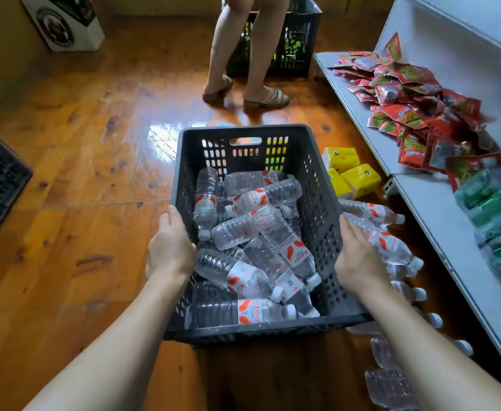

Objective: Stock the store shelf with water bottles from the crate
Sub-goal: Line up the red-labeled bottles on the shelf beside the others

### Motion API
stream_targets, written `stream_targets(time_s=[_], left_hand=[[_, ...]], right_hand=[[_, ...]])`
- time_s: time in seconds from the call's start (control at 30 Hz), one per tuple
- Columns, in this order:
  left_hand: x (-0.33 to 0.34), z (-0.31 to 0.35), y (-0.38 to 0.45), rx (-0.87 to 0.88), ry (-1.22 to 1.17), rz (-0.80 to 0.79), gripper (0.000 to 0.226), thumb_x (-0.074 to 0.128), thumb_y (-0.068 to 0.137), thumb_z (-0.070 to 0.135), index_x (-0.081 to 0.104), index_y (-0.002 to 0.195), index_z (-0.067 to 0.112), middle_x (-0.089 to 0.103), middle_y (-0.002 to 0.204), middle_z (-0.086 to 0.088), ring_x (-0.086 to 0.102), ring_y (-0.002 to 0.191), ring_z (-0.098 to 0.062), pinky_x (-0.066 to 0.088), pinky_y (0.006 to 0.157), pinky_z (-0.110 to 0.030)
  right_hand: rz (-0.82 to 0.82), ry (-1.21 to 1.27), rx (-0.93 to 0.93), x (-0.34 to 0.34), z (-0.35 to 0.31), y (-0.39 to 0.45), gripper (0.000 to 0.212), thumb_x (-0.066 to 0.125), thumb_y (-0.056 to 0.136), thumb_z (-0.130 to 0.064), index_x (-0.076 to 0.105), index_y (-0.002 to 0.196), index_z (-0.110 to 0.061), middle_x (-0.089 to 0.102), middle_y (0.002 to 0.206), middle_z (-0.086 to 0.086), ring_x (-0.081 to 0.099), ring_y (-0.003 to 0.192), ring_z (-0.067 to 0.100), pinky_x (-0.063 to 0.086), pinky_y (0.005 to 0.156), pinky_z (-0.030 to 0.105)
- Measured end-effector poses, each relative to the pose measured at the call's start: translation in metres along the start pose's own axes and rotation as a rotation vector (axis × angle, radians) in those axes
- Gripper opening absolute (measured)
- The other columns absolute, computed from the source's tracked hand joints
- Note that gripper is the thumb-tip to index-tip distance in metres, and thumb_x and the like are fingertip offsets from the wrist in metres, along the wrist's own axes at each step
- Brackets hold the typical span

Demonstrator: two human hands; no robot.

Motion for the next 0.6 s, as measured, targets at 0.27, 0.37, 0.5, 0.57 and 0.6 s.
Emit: stream_targets(time_s=[0.27,0.37,0.5,0.57,0.6], left_hand=[[0.006,0.009,0.041,-0.002,-0.022,0.01,0.073,0.049,0.089,-0.005,0.018,0.153,0.009,0.048,0.14,-0.014,0.058,0.101,-0.039,0.052,0.074,-0.051],[0.009,0.011,0.053,-0.01,-0.042,0.026,0.071,0.044,0.089,-0.006,0.017,0.153,0.011,0.048,0.14,-0.012,0.058,0.099,-0.037,0.051,0.073,-0.05],[0.012,0.012,0.062,-0.036,-0.069,0.017,0.072,0.043,0.092,-0.004,0.014,0.155,0.013,0.047,0.143,-0.01,0.055,0.097,-0.035,0.041,0.069,-0.043],[0.012,0.013,0.068,-0.054,-0.098,0.015,0.07,0.041,0.093,-0.002,0.013,0.156,0.016,0.048,0.142,-0.01,0.051,0.094,-0.033,0.039,0.071,-0.042],[0.012,0.014,0.071,-0.048,-0.098,0.012,0.071,0.042,0.093,-0.002,0.013,0.156,0.015,0.047,0.143,-0.011,0.052,0.096,-0.034,0.039,0.072,-0.043]], right_hand=[[0.004,-0.045,0.013,-0.001,-0.01,0.039,0.072,0.039,0.094,0.005,0.013,0.159,-0.012,0.015,0.166,0.003,0.024,0.149,0.026,0.032,0.112,0.036],[0.006,-0.057,0.015,-0.002,-0.012,0.05,0.071,0.039,0.094,0.005,0.014,0.159,-0.011,0.015,0.166,0.003,0.024,0.149,0.026,0.032,0.113,0.036],[-0.012,-0.064,0.035,-0.002,-0.014,0.059,0.071,0.038,0.094,0.004,0.013,0.159,-0.013,0.013,0.166,0.001,0.027,0.147,0.026,0.035,0.109,0.038],[-0.02,-0.068,0.048,-0.004,-0.017,0.064,0.072,0.038,0.094,0.004,0.013,0.159,-0.013,0.013,0.166,0.001,0.029,0.146,0.028,0.037,0.108,0.04],[-0.018,-0.07,0.049,-0.005,-0.018,0.067,0.072,0.038,0.094,0.004,0.013,0.159,-0.013,0.014,0.166,0.001,0.03,0.145,0.029,0.038,0.107,0.04]])
Point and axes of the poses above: each hand's wrist, its own y-axis towards the middle knuckle, its own x-axis out of the palm, z = x × y, the point moved 3 cm from there along y, towards the middle knuckle
